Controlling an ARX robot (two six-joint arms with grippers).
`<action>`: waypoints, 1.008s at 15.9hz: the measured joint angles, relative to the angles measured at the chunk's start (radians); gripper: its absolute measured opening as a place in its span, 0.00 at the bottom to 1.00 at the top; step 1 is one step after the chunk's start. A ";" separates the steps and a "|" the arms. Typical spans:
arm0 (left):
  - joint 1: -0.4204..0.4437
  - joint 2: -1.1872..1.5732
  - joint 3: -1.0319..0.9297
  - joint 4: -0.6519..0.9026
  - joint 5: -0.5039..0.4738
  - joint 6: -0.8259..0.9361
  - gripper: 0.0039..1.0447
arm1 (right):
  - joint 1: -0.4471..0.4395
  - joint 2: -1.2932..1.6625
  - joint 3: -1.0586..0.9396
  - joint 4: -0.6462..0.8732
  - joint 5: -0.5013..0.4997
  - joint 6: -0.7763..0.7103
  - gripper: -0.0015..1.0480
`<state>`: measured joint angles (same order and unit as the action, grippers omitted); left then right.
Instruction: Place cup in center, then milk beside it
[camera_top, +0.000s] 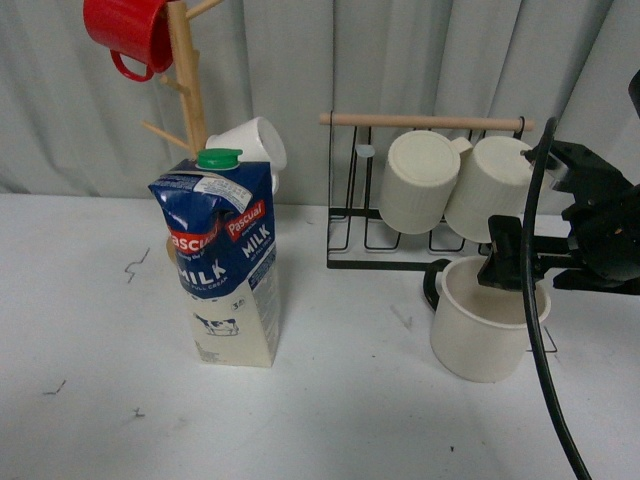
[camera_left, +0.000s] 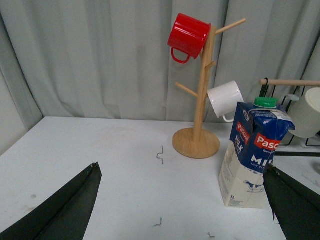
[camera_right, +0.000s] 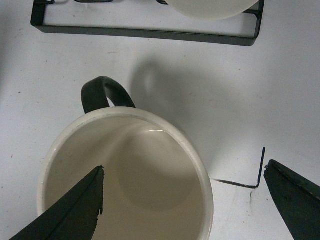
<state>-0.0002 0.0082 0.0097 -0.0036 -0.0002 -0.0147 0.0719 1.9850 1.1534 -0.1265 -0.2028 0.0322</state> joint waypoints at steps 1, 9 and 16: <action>0.000 0.000 0.000 0.000 0.000 0.000 0.94 | 0.000 -0.013 -0.003 0.000 0.000 0.001 0.94; 0.000 0.000 0.000 0.000 0.000 0.000 0.94 | -0.082 -0.381 -0.226 0.280 -0.010 0.048 0.94; 0.000 0.000 0.000 0.000 0.000 0.000 0.94 | -0.077 -0.924 -0.814 0.869 0.200 -0.024 0.35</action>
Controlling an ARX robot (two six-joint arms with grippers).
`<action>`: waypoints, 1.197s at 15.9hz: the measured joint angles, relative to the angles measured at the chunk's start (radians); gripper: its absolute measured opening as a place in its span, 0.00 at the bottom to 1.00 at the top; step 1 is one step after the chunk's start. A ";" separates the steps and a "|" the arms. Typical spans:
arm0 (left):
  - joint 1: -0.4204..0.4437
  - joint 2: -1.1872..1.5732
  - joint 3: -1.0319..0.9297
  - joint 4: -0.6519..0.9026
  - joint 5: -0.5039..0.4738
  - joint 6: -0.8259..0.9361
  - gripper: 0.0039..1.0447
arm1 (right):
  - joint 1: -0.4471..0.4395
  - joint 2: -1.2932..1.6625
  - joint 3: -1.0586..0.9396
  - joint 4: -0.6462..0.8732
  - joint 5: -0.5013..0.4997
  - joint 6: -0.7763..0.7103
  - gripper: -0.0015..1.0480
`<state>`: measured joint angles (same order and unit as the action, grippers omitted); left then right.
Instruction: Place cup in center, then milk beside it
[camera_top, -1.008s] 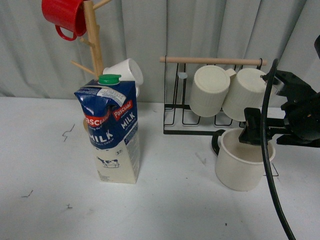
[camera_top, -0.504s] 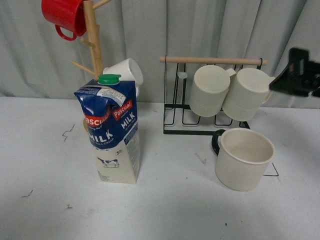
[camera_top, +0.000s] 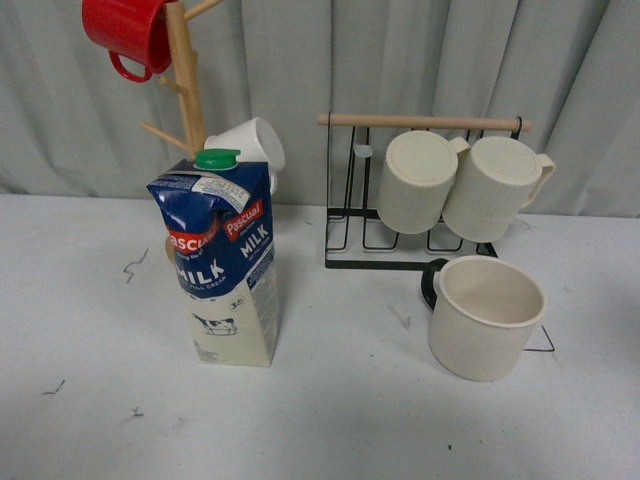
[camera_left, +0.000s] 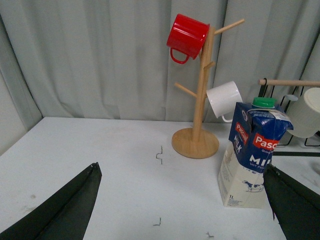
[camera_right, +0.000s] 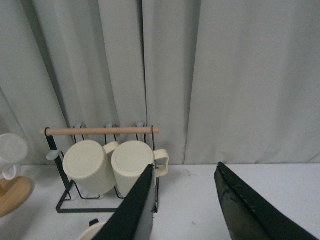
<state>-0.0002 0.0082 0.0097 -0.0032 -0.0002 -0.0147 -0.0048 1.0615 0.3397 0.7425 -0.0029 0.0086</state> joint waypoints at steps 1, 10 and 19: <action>0.000 0.000 0.000 0.000 0.000 0.000 0.94 | 0.000 -0.012 -0.027 0.000 0.000 -0.002 0.28; 0.000 0.000 0.000 0.000 0.000 0.000 0.94 | 0.000 -0.467 -0.306 -0.169 0.000 -0.006 0.02; 0.000 0.000 0.000 0.000 0.000 0.000 0.94 | 0.000 -0.601 -0.330 -0.277 0.001 -0.006 0.02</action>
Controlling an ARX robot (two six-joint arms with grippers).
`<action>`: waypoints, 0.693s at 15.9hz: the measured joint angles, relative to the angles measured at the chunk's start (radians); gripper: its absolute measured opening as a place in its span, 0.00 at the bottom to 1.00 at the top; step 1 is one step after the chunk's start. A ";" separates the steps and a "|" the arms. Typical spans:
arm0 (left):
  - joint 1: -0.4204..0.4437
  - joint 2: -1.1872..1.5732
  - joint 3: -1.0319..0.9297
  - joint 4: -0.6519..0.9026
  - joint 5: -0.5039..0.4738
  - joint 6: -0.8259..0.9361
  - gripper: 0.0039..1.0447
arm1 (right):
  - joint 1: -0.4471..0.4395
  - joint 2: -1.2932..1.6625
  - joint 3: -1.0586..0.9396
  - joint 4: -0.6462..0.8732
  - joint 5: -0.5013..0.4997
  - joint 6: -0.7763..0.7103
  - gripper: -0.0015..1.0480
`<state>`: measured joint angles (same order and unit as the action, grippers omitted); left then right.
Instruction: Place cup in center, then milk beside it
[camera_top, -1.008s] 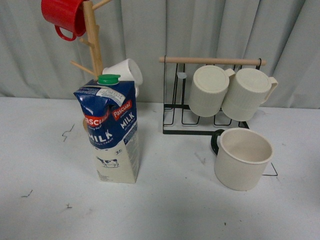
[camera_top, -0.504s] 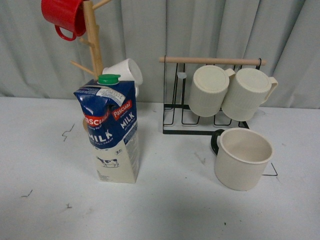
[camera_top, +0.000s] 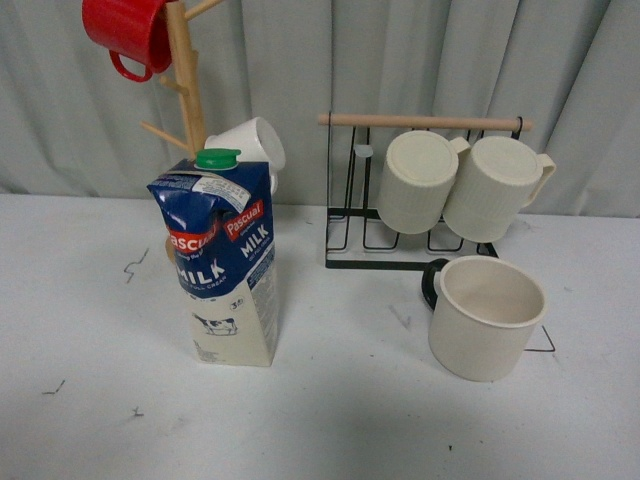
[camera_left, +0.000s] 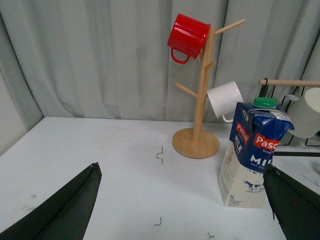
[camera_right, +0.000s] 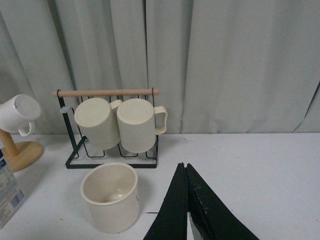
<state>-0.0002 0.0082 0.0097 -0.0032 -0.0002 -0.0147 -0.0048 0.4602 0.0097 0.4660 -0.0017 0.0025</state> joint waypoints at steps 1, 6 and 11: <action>0.000 0.000 0.000 0.000 0.000 0.000 0.94 | 0.000 -0.035 0.000 -0.040 0.000 0.000 0.02; 0.000 0.000 0.000 0.000 0.000 0.000 0.94 | 0.000 -0.150 0.000 -0.153 0.000 0.000 0.02; 0.000 0.000 0.000 0.000 0.000 0.000 0.94 | 0.000 -0.237 0.000 -0.241 0.000 0.000 0.02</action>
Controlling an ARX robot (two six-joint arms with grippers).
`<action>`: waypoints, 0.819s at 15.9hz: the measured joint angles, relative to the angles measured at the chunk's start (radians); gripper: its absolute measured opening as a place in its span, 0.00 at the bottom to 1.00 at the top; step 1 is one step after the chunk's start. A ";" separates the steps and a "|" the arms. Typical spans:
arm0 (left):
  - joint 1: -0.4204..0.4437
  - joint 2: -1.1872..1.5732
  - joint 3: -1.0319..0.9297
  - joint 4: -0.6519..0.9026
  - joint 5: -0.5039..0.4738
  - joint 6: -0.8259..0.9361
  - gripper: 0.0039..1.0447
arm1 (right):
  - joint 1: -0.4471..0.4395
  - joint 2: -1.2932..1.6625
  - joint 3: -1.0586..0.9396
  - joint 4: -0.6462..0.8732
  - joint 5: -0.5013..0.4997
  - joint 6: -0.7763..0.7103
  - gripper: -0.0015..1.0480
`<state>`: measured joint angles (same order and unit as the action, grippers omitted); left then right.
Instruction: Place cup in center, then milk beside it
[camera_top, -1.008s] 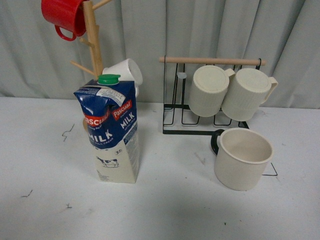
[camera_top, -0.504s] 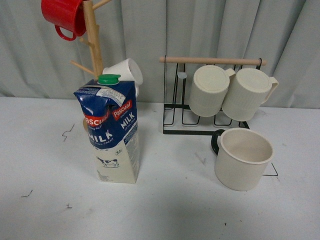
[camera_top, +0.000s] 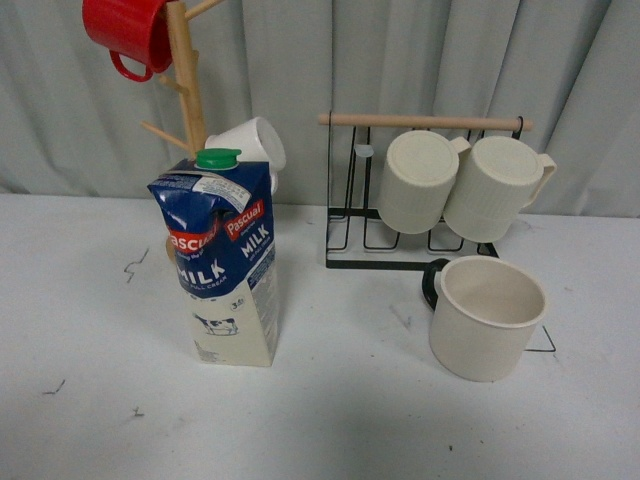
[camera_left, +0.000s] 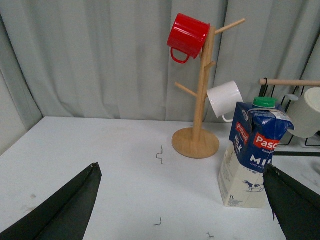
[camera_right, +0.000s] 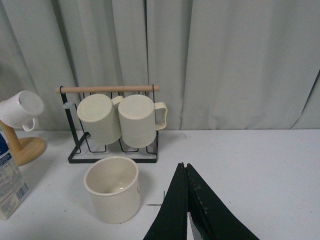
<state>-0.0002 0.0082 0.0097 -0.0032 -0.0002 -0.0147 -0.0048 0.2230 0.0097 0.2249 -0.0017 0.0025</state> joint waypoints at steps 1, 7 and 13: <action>0.000 0.000 0.000 0.000 0.000 0.000 0.94 | 0.000 -0.018 0.000 -0.020 0.000 0.000 0.02; 0.000 0.000 0.000 0.000 -0.001 0.000 0.94 | 0.000 -0.218 0.000 -0.236 0.003 0.000 0.02; 0.000 0.000 0.000 0.000 0.000 0.000 0.94 | 0.000 -0.219 0.000 -0.229 0.002 -0.001 0.46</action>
<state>-0.0002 0.0082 0.0097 -0.0032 -0.0002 -0.0147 -0.0048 0.0044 0.0101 -0.0036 0.0006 0.0013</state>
